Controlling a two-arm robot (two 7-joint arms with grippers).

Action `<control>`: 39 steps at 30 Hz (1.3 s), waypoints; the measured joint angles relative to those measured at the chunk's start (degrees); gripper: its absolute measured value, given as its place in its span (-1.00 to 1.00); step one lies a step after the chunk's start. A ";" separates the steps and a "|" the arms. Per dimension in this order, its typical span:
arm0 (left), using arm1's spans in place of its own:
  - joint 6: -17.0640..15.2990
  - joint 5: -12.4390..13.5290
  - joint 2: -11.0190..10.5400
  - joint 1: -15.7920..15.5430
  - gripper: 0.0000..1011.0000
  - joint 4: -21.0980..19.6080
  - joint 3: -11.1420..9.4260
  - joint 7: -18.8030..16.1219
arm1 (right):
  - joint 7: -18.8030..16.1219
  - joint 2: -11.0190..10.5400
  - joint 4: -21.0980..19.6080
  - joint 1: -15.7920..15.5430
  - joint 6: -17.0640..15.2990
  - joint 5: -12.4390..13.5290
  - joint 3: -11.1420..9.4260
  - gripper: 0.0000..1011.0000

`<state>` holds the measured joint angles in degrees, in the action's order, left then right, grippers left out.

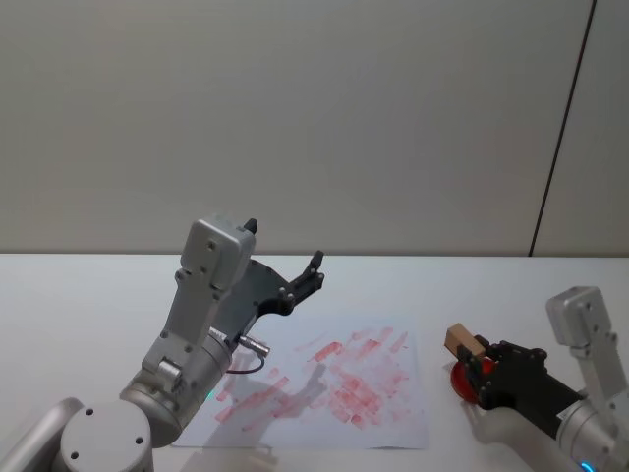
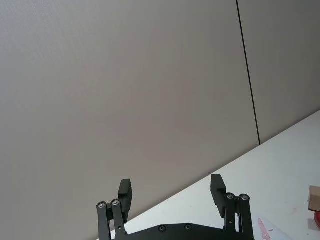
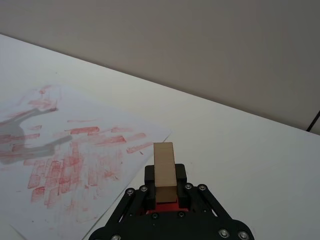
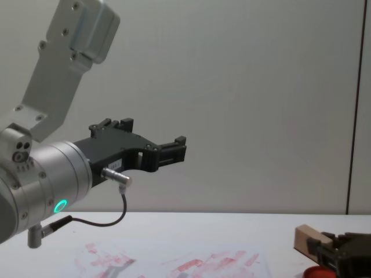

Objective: Use the one hand to pick up the stamp and affix it onto the A4 paper.

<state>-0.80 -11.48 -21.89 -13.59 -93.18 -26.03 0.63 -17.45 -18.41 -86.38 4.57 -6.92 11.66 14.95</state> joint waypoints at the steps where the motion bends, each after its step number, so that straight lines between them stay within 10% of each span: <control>1: 0.00 0.00 0.00 0.00 0.98 0.00 0.00 0.00 | 0.03 -0.06 0.10 0.03 -0.06 0.00 -0.08 -0.57; 27: 0.00 0.00 0.00 0.00 0.98 0.00 0.00 0.00 | -1.18 -0.65 2.85 0.98 -2.05 -1.24 -0.47 -0.57; 39: 0.00 0.00 0.00 0.00 0.98 0.00 0.00 0.00 | -1.09 -0.91 2.75 0.70 -2.53 -0.70 -0.70 0.06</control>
<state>-0.79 -11.48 -21.89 -13.59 -93.18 -26.02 0.63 -18.54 -19.33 -83.63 5.27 -9.45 10.96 14.25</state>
